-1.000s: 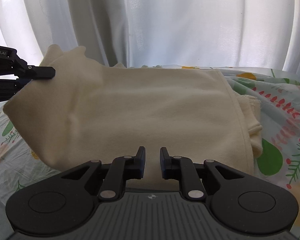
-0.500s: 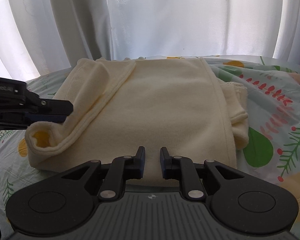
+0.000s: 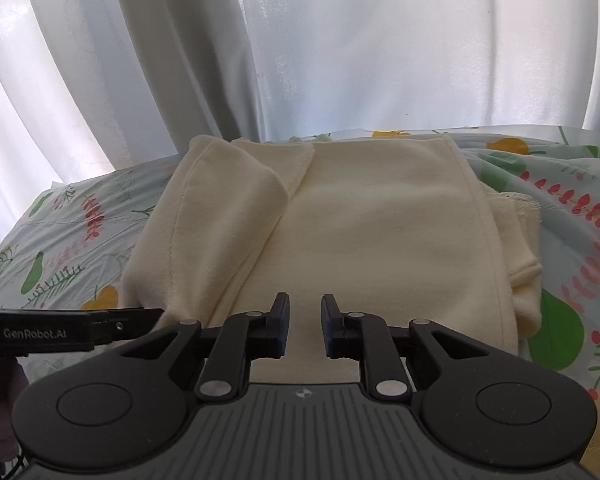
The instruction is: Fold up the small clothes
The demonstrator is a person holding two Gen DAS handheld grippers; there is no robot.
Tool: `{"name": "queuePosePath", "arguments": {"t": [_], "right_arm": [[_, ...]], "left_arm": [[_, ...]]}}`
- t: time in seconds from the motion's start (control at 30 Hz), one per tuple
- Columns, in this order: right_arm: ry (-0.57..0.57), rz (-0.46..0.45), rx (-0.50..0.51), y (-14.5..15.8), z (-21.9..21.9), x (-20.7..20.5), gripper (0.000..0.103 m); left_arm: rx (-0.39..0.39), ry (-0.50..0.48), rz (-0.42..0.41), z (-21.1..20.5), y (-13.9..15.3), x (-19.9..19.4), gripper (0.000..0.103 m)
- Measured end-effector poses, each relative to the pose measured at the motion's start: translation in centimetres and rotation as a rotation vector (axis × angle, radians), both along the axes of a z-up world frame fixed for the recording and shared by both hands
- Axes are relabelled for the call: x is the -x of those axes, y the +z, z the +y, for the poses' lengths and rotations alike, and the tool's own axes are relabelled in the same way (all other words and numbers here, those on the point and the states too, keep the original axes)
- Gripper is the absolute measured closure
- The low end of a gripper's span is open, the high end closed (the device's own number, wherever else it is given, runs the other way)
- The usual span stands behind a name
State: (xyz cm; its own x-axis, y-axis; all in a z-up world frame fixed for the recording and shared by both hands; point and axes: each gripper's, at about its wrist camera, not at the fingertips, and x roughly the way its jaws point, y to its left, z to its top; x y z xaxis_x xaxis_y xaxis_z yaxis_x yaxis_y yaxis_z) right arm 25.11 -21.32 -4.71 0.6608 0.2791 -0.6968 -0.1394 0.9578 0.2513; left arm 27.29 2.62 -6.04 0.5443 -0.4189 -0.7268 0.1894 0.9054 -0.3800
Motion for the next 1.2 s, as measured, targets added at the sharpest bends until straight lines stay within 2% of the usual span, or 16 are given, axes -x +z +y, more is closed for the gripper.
{"name": "queuePosePath", "arguments": {"t": [0.07, 0.13, 0.2, 0.33, 0.47, 0.5, 0.53, 0.6, 0.7, 0.77, 0.9, 1.03, 1.2], "right_arm": [[0.02, 0.02, -0.136, 0.1, -0.7, -0.8, 0.077], [0.031, 0.06, -0.286, 0.0, -1.4, -2.1, 0.057], [0.03, 0.093, -0.365, -0.3, -1.5, -3.4, 0.053], [0.035, 0.14, -0.42, -1.4, -0.7, -5.5, 0.053], [0.031, 0.182, -0.456, -2.8, 0.1, -6.8, 0.057], [0.029, 0.185, -0.471, -2.9, 0.2, -6.9, 0.063], [0.034, 0.187, -0.477, -2.9, 0.4, -7.1, 0.074], [0.042, 0.179, -0.448, -2.8, 0.9, -7.2, 0.087], [0.074, 0.121, -0.336, -1.9, 1.7, -6.8, 0.09], [0.106, 0.075, -0.267, -1.0, 2.2, -6.3, 0.09], [0.124, 0.016, -0.201, 0.4, 2.2, -5.7, 0.091], [0.099, -0.056, -0.125, 2.0, 1.7, -4.7, 0.091], [0.044, -0.154, 0.026, 4.0, -0.3, -3.3, 0.091]], "left_arm": [[0.005, 0.007, 0.007, 0.4, 0.3, 0.3, 0.063], [0.035, 0.034, 0.009, 1.4, 0.8, 0.6, 0.063], [0.046, 0.054, 0.0, 2.2, 1.4, 1.1, 0.061], [0.008, 0.098, -0.048, 3.2, 2.6, 1.8, 0.056], [0.006, 0.161, -0.029, 4.2, 1.9, 0.5, 0.055], [0.014, 0.176, -0.02, 4.4, 1.6, 0.1, 0.056], [0.033, 0.185, -0.004, 4.6, 1.2, -0.5, 0.057], [0.089, 0.186, 0.035, 5.0, 0.6, -1.5, 0.059], [0.158, 0.189, 0.076, 5.3, 0.1, -2.2, 0.059], [0.145, 0.184, 0.073, 5.1, 0.3, -2.3, 0.059], [0.132, 0.159, 0.051, 4.6, 0.8, -2.1, 0.064], [0.135, 0.134, 0.028, 3.9, 1.9, -1.7, 0.065], [0.127, 0.083, 0.028, 2.0, 2.0, -1.9, 0.065]]}}
